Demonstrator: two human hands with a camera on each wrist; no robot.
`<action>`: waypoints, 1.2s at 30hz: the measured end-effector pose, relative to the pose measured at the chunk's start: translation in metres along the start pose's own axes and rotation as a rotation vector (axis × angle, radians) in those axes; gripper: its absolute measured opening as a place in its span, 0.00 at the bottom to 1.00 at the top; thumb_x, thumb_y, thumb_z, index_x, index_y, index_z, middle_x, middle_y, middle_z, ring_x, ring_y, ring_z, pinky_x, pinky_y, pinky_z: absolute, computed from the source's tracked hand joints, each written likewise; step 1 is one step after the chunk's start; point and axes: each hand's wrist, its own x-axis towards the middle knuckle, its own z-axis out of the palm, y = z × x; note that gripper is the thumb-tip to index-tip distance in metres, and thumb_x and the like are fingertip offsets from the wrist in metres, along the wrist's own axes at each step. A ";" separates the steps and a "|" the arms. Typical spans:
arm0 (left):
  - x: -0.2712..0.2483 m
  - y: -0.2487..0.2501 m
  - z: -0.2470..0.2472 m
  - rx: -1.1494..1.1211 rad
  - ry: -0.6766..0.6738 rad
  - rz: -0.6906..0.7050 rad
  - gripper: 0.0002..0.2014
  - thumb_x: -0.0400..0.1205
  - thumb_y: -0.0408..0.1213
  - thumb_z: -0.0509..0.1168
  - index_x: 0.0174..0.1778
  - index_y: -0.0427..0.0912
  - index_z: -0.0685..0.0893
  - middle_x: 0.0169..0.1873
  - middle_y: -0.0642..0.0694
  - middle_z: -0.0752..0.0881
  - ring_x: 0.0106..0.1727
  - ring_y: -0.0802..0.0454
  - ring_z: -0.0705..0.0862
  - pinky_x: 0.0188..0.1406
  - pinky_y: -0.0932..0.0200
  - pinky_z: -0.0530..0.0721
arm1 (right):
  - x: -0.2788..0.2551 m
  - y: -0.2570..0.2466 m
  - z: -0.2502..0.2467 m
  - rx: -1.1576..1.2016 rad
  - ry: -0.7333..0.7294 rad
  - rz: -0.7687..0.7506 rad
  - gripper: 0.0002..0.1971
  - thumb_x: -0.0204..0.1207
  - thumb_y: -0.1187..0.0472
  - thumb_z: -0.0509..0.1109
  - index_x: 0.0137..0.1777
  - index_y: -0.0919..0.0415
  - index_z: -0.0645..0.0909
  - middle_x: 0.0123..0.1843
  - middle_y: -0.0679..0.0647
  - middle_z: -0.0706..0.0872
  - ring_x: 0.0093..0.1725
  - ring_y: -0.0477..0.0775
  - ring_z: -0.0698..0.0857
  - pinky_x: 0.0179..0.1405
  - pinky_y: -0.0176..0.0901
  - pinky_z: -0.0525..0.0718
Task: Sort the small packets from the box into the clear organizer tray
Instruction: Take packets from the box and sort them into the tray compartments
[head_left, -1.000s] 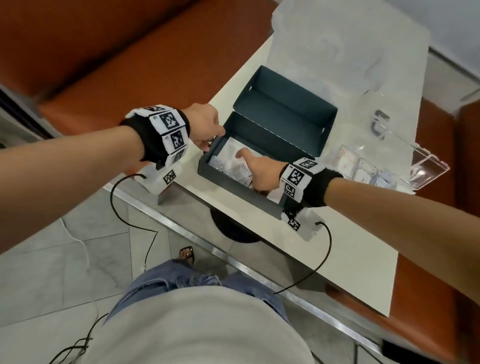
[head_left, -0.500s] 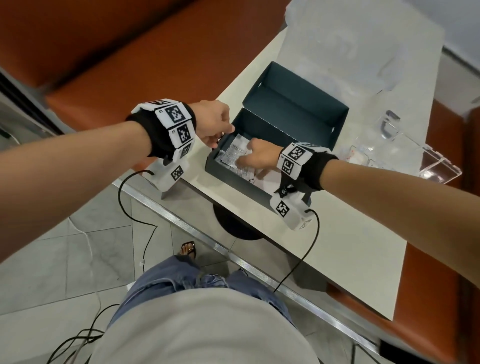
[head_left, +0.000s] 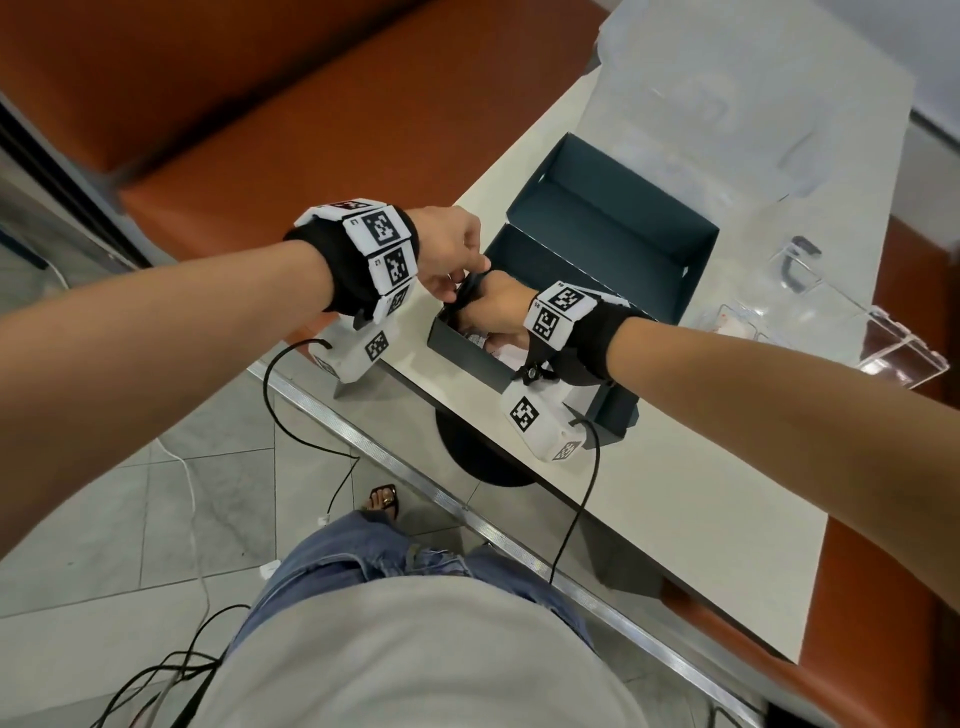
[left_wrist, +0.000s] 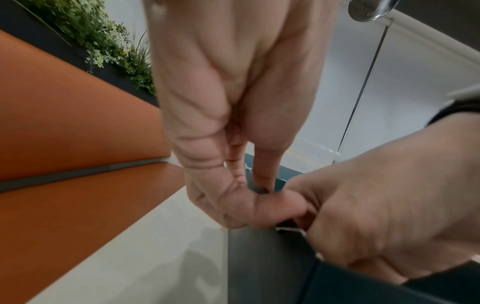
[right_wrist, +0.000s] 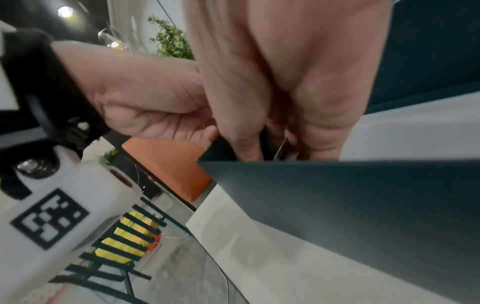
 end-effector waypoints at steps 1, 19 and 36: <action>0.000 0.000 0.000 0.006 -0.003 -0.001 0.08 0.86 0.41 0.64 0.51 0.40 0.77 0.38 0.41 0.83 0.26 0.50 0.84 0.19 0.66 0.82 | -0.001 0.001 -0.001 0.047 -0.017 0.005 0.17 0.77 0.69 0.69 0.65 0.69 0.77 0.47 0.65 0.81 0.41 0.62 0.81 0.38 0.51 0.86; -0.003 0.000 0.002 0.002 0.030 -0.012 0.08 0.86 0.42 0.64 0.54 0.41 0.77 0.36 0.42 0.83 0.26 0.51 0.84 0.16 0.68 0.79 | -0.004 0.007 -0.041 -0.478 0.039 -0.222 0.25 0.70 0.64 0.78 0.68 0.56 0.80 0.53 0.53 0.82 0.48 0.54 0.83 0.40 0.42 0.84; -0.004 0.003 -0.001 -0.008 0.012 -0.057 0.09 0.85 0.41 0.65 0.54 0.39 0.77 0.34 0.41 0.81 0.25 0.49 0.81 0.17 0.65 0.82 | -0.019 0.037 -0.049 -0.719 0.044 -0.344 0.15 0.67 0.63 0.81 0.52 0.62 0.84 0.48 0.54 0.84 0.49 0.55 0.81 0.43 0.41 0.76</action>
